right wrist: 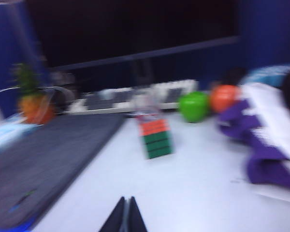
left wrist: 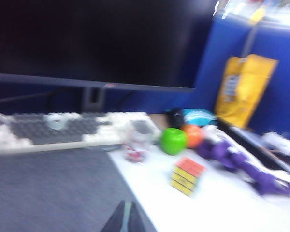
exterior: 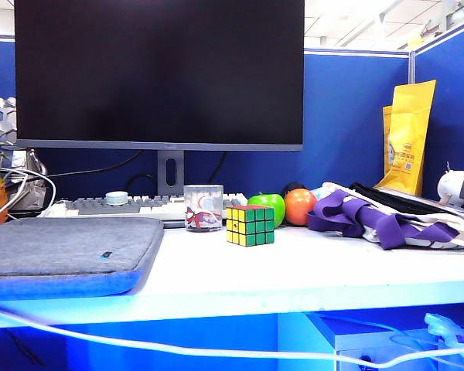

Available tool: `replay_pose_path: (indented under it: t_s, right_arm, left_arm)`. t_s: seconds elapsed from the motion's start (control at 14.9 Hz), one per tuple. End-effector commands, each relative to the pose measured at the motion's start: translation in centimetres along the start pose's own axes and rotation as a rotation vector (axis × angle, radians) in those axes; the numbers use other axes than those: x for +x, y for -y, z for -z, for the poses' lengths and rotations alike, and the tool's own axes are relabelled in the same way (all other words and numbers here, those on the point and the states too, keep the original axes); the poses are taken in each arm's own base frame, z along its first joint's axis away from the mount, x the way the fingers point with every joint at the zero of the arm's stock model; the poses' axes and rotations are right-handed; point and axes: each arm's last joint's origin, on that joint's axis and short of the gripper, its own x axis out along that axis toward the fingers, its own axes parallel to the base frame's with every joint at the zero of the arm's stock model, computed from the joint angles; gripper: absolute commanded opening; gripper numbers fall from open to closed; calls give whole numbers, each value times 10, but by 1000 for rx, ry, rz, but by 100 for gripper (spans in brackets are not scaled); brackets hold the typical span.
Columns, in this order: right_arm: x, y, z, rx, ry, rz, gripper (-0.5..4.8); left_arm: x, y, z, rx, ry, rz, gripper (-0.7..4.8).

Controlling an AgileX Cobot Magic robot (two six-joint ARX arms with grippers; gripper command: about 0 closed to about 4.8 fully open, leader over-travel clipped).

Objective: Rotate the Rubik's Cube so that its red face is facing towards you.

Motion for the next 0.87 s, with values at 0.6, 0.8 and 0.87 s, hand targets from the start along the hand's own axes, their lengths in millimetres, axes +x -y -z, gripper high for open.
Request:
replay_pose_path:
  t_s: [0.6,0.8,0.87]
  right_arm:
    - [218,17,-84,117,-535,-136,-1]
    - [281,33,-65,195,-686,-191,-1]
    - [291,35,-61,202,-703,-192,-1]
  left_arm:
    - [178,-57,-47,-43,-297,248,16]
    - [218,-50,2,-104,-462,417,-5]
    - [240,-43,12,-93,-509,461,-5]
